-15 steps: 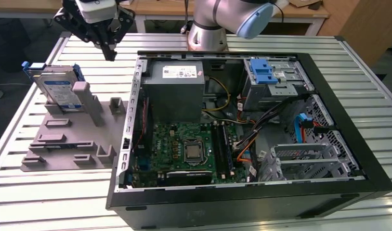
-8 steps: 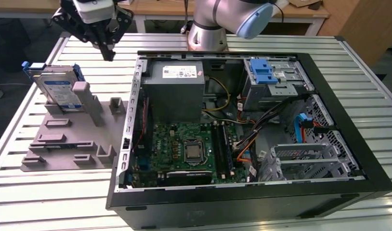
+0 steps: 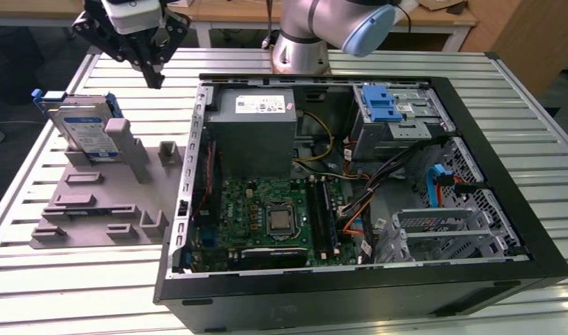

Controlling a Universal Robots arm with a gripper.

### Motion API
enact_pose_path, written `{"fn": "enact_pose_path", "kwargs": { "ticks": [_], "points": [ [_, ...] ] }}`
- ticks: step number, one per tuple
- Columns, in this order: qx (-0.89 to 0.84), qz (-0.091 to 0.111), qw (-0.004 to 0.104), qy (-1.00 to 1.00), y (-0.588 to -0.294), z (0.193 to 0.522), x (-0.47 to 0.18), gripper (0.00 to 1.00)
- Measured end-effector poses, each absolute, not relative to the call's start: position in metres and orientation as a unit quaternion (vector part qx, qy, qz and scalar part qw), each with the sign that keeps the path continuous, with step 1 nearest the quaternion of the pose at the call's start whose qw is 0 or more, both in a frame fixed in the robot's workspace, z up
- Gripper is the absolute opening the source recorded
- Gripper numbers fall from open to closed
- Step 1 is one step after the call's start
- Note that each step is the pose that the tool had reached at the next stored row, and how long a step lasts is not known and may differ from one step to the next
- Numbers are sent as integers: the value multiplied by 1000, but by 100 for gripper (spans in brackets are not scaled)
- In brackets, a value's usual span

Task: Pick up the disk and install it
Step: 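Reach for the disk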

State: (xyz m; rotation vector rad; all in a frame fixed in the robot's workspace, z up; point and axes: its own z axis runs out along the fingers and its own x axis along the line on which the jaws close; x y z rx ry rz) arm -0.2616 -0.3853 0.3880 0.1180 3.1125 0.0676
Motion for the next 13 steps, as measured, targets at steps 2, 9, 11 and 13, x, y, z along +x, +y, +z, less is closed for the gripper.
{"fn": "enact_pose_path", "kwargs": {
  "ticks": [2, 9, 11, 13],
  "points": [
    [38, 22, 13, 999, -385, 388, -262, 11],
    [38, 22, 13, 999, -385, 388, -264, 11],
    [38, 22, 13, 999, -385, 388, -265, 11],
    [38, 22, 13, 999, -385, 388, -266, 11]
  ]
}}
